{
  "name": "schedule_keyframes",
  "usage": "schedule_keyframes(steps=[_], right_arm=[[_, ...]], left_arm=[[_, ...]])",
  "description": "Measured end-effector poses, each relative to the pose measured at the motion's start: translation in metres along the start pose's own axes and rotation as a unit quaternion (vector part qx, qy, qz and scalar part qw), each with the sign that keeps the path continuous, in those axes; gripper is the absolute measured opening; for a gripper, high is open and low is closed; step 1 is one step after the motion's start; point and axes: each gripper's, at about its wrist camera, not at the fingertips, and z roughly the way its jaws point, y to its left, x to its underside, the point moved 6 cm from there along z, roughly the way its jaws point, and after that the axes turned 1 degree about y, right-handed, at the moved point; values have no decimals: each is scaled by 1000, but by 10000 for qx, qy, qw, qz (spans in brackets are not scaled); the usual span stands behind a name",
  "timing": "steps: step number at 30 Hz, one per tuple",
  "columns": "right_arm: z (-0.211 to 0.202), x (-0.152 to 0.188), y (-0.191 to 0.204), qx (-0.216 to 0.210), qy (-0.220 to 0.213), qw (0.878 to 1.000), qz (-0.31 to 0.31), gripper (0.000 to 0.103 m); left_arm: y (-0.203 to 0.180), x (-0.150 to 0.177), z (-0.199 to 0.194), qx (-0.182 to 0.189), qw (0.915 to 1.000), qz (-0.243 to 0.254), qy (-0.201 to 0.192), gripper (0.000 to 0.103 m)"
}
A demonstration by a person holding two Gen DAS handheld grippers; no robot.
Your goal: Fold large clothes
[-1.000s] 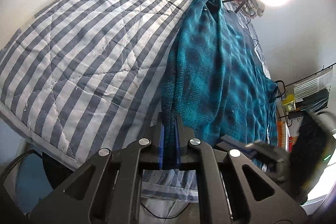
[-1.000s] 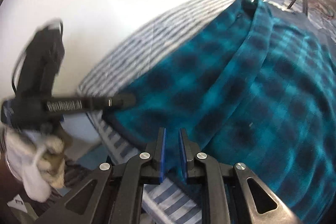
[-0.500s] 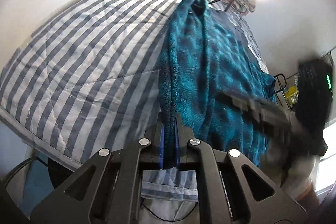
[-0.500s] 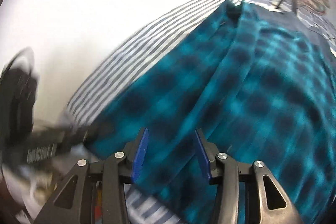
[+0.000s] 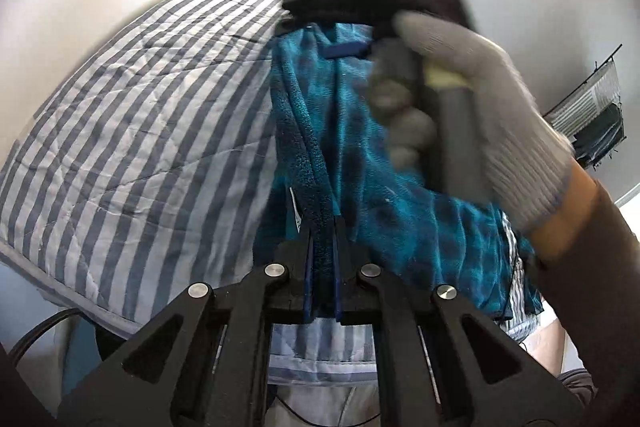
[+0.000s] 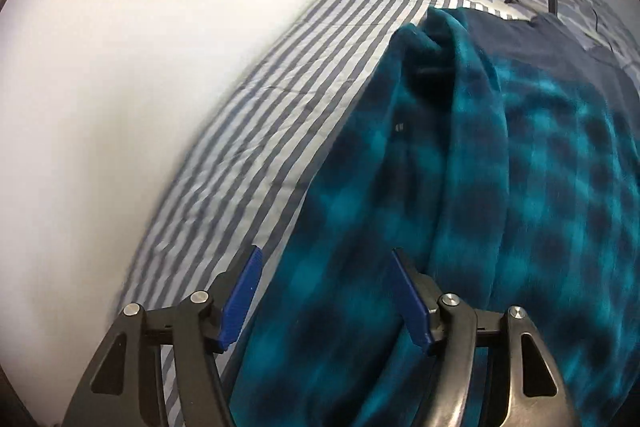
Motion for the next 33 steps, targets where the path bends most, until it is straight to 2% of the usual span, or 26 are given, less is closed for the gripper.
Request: schedule_keyframes(steps=[5, 8, 9, 10, 12, 13, 15, 18, 21, 26, 29, 33], right_arm=[[26, -13, 10, 858, 304, 9946, -503, 67], [39, -9, 9, 1105, 487, 9904, -669, 65], [43, -7, 7, 1180, 539, 9890, -709, 55], [46, -6, 3, 1309, 587, 9868, -752, 38], [48, -8, -6, 1367, 534, 9859, -809, 25], [44, -9, -10, 1308, 479, 9872, -774, 15], [38, -11, -22, 1062, 410, 9916, -611, 8], [21, -20, -45, 292, 129, 9994, -139, 6], [2, -20, -68, -346, -156, 9987, 332, 6], [-31, -11, -116, -1120, -626, 9858, 1084, 5], [-51, 0, -150, -1538, -976, 9723, 1465, 5], [-61, 21, -191, -1816, -1201, 9574, 1895, 5]], left_arm=[[-11, 1, 5, 21, 9998, 188, 12, 5], [-18, 3, 7, -32, 9994, 342, 5, 5], [-20, 3, 8, -58, 9992, 383, -3, 5], [-22, 3, 8, -66, 9992, 407, -5, 5], [-26, 3, 9, -87, 9988, 473, -3, 5], [-28, 3, 10, -96, 9987, 502, 0, 5], [-34, 3, 11, -82, 9983, 577, 5, 5], [-47, 6, 14, -129, 9962, 858, -21, 5], [-65, 12, 16, -140, 9932, 1154, -20, 5], [-89, 19, 22, -91, 9882, 1526, 22, 5], [-102, 24, 26, -35, 9850, 1723, 67, 5], [-120, 36, 33, 38, 9810, 1931, 199, 5]])
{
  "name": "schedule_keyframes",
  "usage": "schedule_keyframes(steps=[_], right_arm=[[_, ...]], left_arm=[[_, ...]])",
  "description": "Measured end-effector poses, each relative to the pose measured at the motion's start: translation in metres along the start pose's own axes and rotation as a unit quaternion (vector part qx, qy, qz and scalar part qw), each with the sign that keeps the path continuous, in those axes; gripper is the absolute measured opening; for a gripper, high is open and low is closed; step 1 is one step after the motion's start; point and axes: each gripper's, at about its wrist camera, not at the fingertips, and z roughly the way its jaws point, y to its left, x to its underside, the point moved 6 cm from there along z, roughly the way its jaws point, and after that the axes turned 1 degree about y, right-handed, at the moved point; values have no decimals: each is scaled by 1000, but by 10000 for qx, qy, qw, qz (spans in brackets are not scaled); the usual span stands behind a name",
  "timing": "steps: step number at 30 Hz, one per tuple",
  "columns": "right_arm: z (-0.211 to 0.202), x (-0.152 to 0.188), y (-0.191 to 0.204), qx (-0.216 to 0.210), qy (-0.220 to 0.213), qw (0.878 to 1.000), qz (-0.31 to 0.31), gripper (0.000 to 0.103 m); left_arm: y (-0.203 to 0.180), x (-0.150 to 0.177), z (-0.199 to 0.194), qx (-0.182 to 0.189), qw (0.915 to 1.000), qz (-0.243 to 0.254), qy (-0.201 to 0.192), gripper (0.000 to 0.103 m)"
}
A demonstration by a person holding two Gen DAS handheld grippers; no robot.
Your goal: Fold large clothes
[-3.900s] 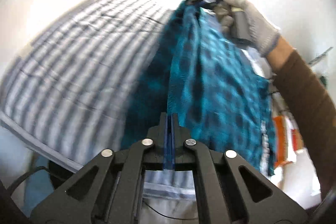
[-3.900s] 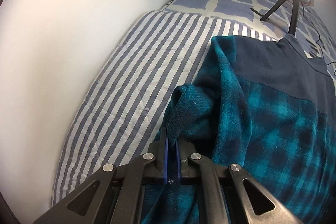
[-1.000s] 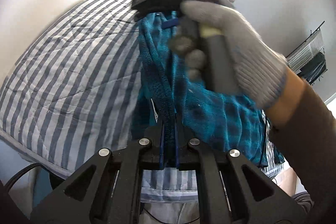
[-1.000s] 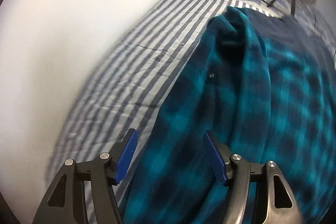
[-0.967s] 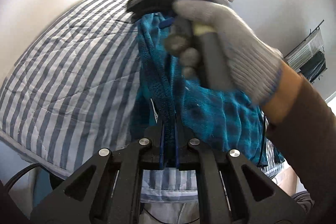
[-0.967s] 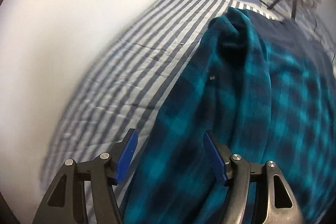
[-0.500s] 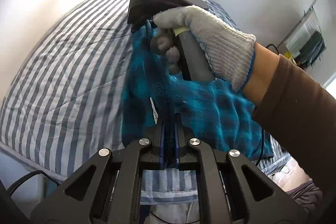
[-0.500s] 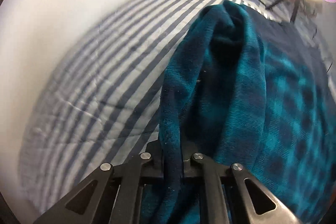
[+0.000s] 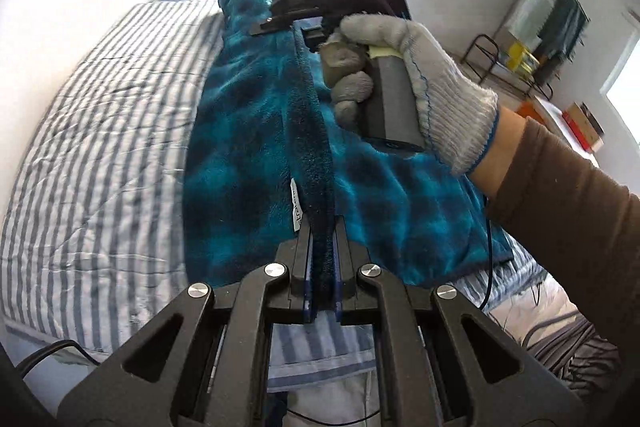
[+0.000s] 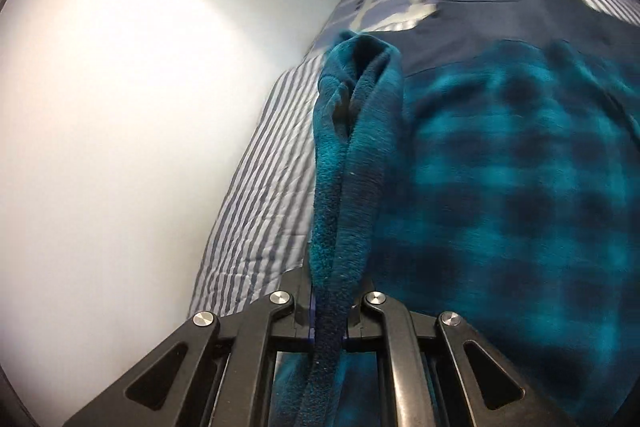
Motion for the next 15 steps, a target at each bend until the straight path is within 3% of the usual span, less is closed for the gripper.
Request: schedule_keyframes(steps=[8, 15], right_arm=[[-1, 11, -72, 215, -73, 9961, 855, 5], [12, 9, -77, 429, 26, 9965, 719, 5]], left_arm=[[-28, 12, 33, -16, 9989, 282, 383, 5], [-36, 26, 49, -90, 9970, 491, 599, 5]])
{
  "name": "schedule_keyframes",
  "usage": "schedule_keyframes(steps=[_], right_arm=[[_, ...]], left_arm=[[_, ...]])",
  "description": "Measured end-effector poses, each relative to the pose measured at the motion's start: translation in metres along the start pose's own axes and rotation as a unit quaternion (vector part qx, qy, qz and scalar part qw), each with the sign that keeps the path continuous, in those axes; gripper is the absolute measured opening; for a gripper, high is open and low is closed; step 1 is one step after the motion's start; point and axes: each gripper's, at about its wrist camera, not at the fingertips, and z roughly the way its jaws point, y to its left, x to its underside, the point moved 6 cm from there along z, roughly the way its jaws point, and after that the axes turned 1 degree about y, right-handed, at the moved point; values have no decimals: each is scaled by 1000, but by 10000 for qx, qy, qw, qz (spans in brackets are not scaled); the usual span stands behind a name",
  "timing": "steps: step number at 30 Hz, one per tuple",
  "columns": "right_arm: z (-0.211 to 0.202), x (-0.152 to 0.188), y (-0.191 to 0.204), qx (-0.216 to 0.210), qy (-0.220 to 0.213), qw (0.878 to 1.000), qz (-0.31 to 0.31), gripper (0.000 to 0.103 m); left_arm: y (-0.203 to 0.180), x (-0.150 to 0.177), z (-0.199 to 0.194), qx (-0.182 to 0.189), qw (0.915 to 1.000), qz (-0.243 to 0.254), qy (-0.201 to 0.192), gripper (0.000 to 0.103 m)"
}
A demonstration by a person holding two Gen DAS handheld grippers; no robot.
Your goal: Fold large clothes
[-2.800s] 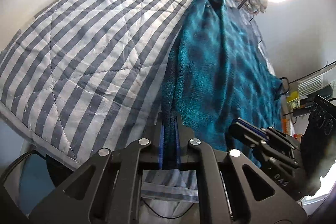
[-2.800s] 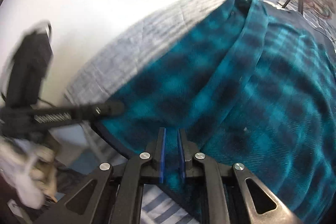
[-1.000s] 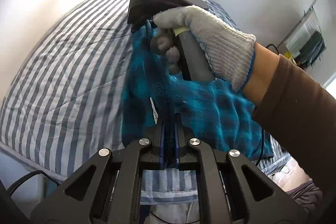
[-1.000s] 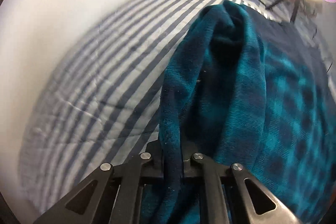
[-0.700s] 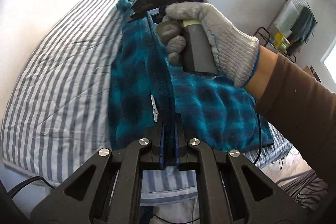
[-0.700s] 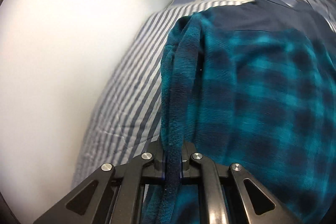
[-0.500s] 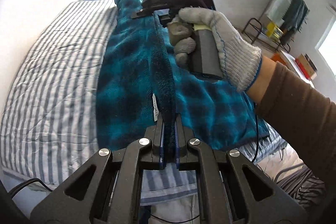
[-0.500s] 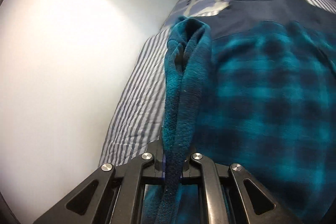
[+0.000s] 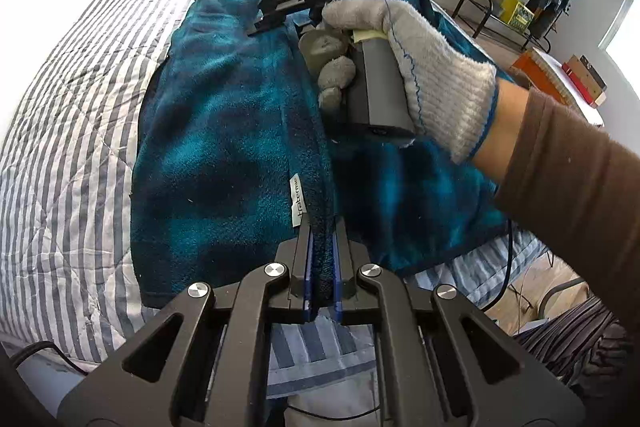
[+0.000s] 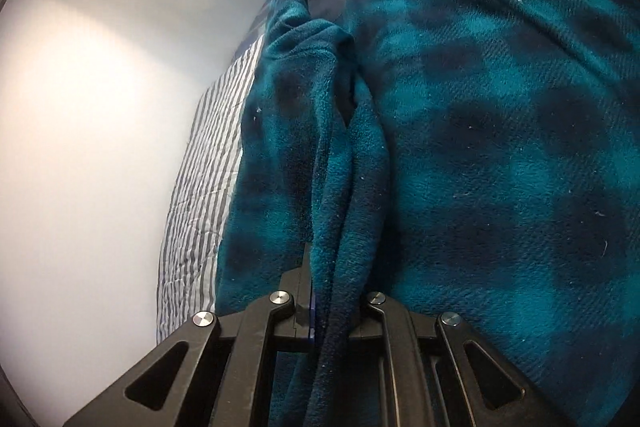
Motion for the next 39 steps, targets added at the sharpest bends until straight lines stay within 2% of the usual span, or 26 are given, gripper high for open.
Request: schedule_keyframes(steps=[2, 4, 5, 6, 7, 9, 10, 12, 17, 21, 27, 31, 35, 39], right_arm=[[-1, -1, 5, -8, 58, 9998, -164, 6], [-4, -2, 14, 18, 104, 9995, -302, 15], [-8, -2, 20, 23, 149, 9991, -407, 20], [-11, -3, 25, 56, 170, 9986, -499, 31], [-17, -5, 29, 124, 159, 9977, -643, 33], [-33, -7, 42, 265, 112, 9945, -1012, 33], [-42, -10, 47, 337, 47, 9927, -1159, 33], [-54, -21, 57, 471, -99, 9891, -1390, 33], [-60, -57, 83, 670, -333, 9790, -1895, 33], [-57, -76, 94, 863, -544, 9668, -2344, 33], [-29, -107, 101, 982, -613, 9587, -2597, 33], [0, -131, 111, 932, -538, 9554, -2751, 25], [31, -149, 118, 802, -505, 9548, -2818, 23], [67, -163, 105, 1078, -354, 9514, -2861, 23]], left_arm=[[0, 3, -3, 93, 10000, 16, 32, 6], [2, 8, -12, 281, 9996, 9, 63, 21], [2, 11, -18, 414, 9991, -20, 96, 25], [3, 15, -27, 580, 9982, -86, 95, 32], [3, 17, -38, 720, 9973, -151, 54, 32], [8, 19, -56, 996, 9945, -320, -82, 32], [15, 20, -67, 1012, 9934, -494, -234, 32], [30, 20, -76, 940, 9914, -806, -421, 32], [57, 17, -60, 656, 9874, -1379, -418, 32], [57, 15, -50, 482, 9885, -1366, -424, 32], [62, 8, -27, 544, 9870, -1480, -319, 32], [62, 14, -6, 550, 9873, -1486, -92, 32], [62, 16, 6, 561, 9877, -1457, 21, 32], [62, 18, 15, 576, 9886, -1389, 106, 32]])
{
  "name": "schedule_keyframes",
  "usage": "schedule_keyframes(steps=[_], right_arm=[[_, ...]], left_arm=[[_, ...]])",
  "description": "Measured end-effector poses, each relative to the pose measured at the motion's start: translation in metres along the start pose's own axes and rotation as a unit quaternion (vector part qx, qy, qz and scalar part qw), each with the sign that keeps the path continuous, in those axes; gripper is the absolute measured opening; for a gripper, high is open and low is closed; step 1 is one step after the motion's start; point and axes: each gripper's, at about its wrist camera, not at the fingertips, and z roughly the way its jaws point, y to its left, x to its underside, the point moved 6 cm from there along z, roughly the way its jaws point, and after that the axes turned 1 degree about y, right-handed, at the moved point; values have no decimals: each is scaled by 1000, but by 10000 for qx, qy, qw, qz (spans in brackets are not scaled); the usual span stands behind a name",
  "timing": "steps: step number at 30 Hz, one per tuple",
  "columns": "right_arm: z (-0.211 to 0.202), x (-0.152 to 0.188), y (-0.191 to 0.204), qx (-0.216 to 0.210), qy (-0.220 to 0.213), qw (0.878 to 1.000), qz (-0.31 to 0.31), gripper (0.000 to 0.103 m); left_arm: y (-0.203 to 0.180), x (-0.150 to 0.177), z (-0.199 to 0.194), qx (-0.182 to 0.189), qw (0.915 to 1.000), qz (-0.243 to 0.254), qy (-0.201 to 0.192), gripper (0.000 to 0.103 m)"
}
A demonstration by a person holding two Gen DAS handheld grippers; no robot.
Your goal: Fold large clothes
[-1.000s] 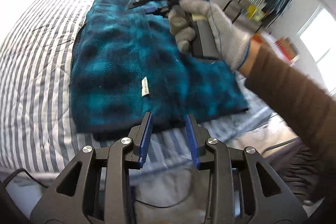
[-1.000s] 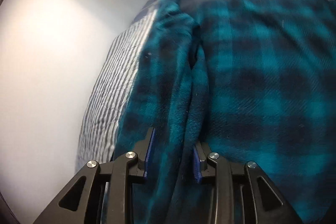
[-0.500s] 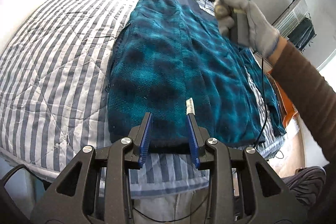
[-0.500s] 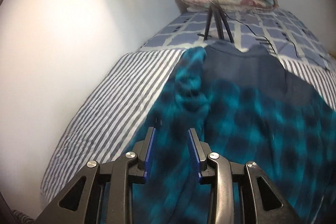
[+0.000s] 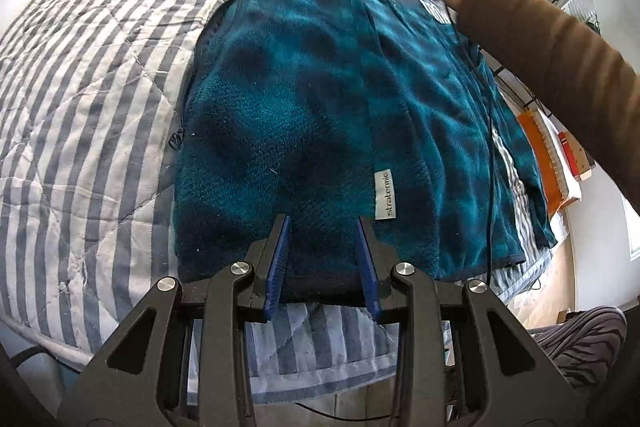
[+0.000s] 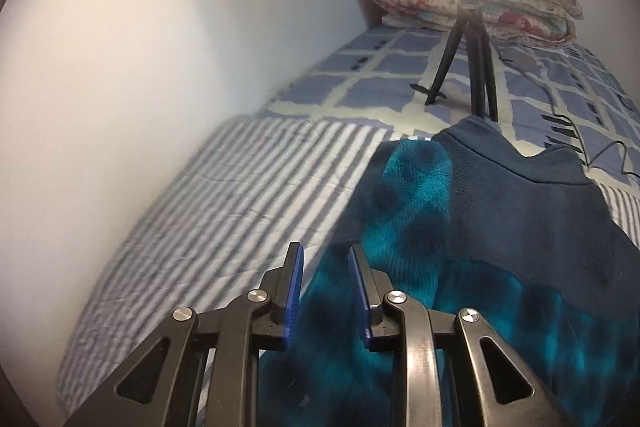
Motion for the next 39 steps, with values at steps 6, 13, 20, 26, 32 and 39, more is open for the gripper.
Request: schedule_keyframes(steps=[6, 13, 20, 26, 32, 39], right_arm=[[45, 19, -59, 405, 389, 9933, 1013, 23], [-16, 21, -43, 233, 157, 9951, 953, 27], [-146, 71, -2, -355, -173, 9970, 661, 37], [-181, 135, 4, -236, 223, 9982, 498, 38], [-169, 155, -2, -322, 528, 9963, 597, 39], [-125, 148, -1, -331, 792, 9949, 530, 40]], left_arm=[[-3, 3, 5, -35, 9999, 105, 17, 32], [-7, 3, -10, 5, 10000, 52, -42, 32], [-19, 8, -36, 148, 9993, 150, -323, 32], [-30, 14, -24, 212, 9996, 45, -174, 32], [-39, 12, -8, -60, 9998, 168, -74, 32], [-41, 11, 8, -276, 9987, 435, -27, 10]])
